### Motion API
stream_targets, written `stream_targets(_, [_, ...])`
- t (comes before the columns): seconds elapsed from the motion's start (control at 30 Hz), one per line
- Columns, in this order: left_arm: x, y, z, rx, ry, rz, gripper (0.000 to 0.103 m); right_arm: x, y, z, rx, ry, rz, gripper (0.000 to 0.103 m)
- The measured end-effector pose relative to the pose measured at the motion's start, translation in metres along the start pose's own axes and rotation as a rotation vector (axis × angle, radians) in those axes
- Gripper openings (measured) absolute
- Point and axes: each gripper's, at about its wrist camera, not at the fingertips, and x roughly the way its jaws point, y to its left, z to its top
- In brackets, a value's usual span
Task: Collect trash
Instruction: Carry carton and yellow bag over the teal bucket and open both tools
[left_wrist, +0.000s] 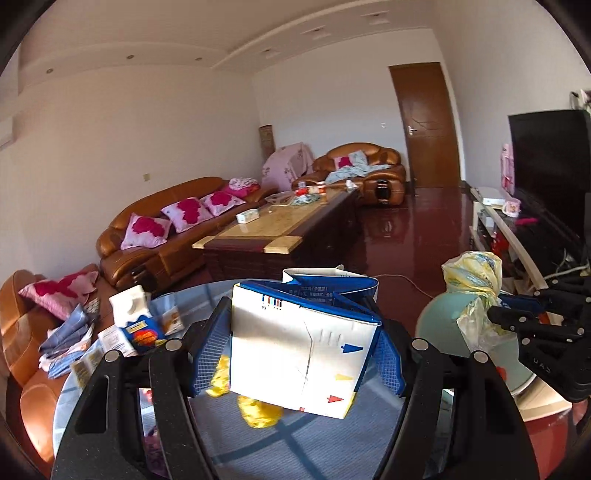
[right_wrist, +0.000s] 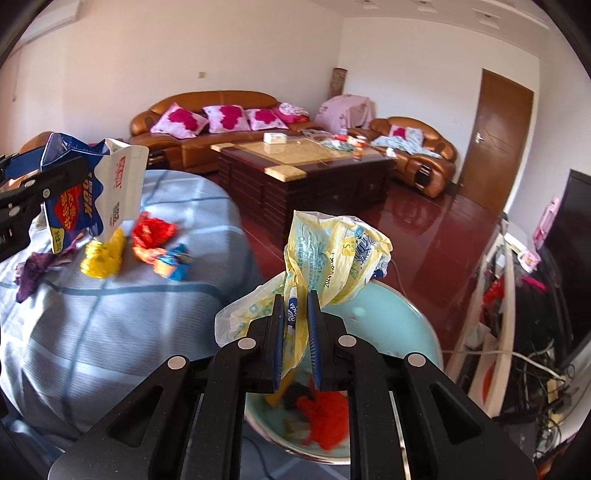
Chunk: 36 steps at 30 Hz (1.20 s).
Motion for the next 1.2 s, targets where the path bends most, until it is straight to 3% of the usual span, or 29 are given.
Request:
stream_targets(0.33, [0.023, -0.067, -0.004, 0.136, 0.012, -0.068, 0.069, 0.008, -0.044, -0.020, 0.056, 0.042, -0.052, 0.013])
stream_targets(0.67, [0.036, -0.099, -0.008, 0.203, 0.015, -0.119, 0.069, 0.014, -0.065, -0.032, 0.097, 0.070, -0.057, 0.013])
stream_targets(1.2, [0.046, -0.108, -0.010, 0.219, 0.043, -0.140, 0.069, 0.017, -0.070, -0.035, 0.104, 0.084, -0.039, 0.013])
